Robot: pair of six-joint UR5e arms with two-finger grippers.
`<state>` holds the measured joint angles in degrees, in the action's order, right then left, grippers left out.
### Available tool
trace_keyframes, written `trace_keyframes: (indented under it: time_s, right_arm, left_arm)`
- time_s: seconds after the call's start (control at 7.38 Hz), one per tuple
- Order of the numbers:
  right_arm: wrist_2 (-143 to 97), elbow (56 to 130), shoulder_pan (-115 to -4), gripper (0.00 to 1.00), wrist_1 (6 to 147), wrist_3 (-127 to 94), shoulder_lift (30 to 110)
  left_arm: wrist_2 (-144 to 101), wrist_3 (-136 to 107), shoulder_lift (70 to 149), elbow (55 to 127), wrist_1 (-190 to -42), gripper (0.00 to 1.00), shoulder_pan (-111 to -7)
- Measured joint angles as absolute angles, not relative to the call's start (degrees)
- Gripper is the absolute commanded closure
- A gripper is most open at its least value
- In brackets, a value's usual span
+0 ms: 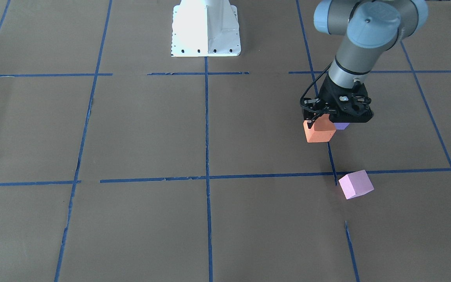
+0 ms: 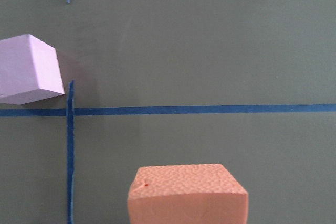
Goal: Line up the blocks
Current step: 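Lift the orange cube and carry it toward the pink cube, then lower the orange cube between the pink and purple cubes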
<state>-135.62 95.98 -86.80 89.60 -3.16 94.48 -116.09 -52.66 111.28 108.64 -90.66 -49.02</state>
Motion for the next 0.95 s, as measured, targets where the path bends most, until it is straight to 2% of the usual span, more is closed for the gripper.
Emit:
trace_keyframes:
  time_s: [0.54,0.95]
  right_arm:
    - [-135.6,96.0,-86.8,0.00,89.6,-3.2,94.5]
    - [-135.6,96.0,-86.8,0.00,89.6,-3.2,94.5]
  left_arm:
    - [-116.5,-51.6,108.8,101.4,-100.4,1.00,-49.7]
    - [-116.5,-51.6,107.5,99.1,-101.5,1.00,-49.5]
